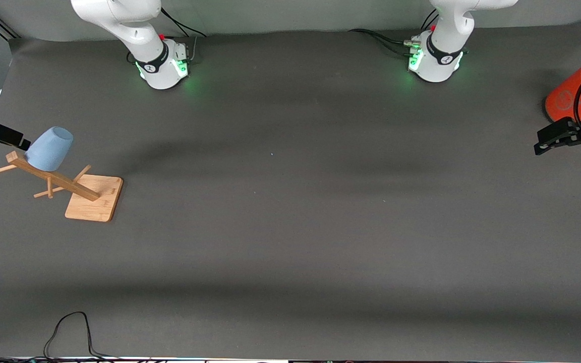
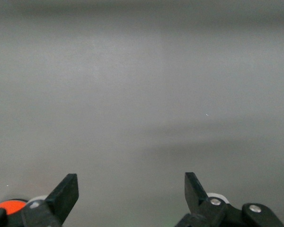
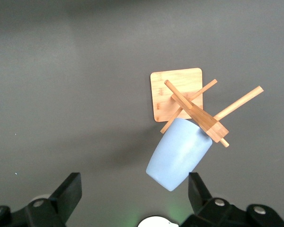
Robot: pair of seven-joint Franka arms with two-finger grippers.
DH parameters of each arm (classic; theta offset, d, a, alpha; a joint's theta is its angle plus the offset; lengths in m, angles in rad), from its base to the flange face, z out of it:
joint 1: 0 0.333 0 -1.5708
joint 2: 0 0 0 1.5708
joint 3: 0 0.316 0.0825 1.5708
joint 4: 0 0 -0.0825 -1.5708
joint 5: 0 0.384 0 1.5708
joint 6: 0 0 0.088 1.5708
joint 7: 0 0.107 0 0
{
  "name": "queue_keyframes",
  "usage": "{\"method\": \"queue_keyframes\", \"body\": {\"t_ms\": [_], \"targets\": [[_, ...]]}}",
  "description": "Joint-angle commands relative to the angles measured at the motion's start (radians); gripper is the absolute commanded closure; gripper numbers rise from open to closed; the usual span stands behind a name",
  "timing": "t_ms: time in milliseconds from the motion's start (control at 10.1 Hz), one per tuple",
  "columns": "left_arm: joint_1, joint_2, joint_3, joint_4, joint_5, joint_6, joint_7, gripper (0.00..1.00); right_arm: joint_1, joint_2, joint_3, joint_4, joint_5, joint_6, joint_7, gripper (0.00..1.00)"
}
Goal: Rotate and upright cup with both arms
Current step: 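Move the right gripper toward the blue cup on the wooden stand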
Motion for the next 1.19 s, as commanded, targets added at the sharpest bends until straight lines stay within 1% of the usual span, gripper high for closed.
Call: {"method": "queue_keyframes", "body": {"t_ms": [0, 298, 795, 895, 1094], "targets": [[0.002, -0.012, -0.002, -0.015, -0.005, 0.02, -0.013, 0.0, 0.027, -0.023, 0.006, -0.013, 0.021, 0.012, -0.002, 0.0], [0.015, -0.009, -0.002, -0.009, -0.02, 0.022, -0.011, 0.0, 0.053, -0.023, 0.006, -0.015, 0.021, 0.026, -0.004, 0.0], [0.012, -0.008, -0.004, -0.005, -0.02, 0.022, -0.013, 0.0, 0.055, -0.023, 0.005, -0.016, 0.021, 0.021, -0.001, 0.0], [0.01, -0.008, -0.005, -0.005, -0.02, 0.022, -0.013, 0.0, 0.053, -0.026, -0.003, -0.018, 0.021, 0.018, 0.005, 0.0], [0.01, -0.006, -0.005, -0.005, -0.02, 0.04, -0.011, 0.0, 0.052, -0.055, -0.021, -0.057, 0.021, 0.021, 0.014, 0.0]]}}
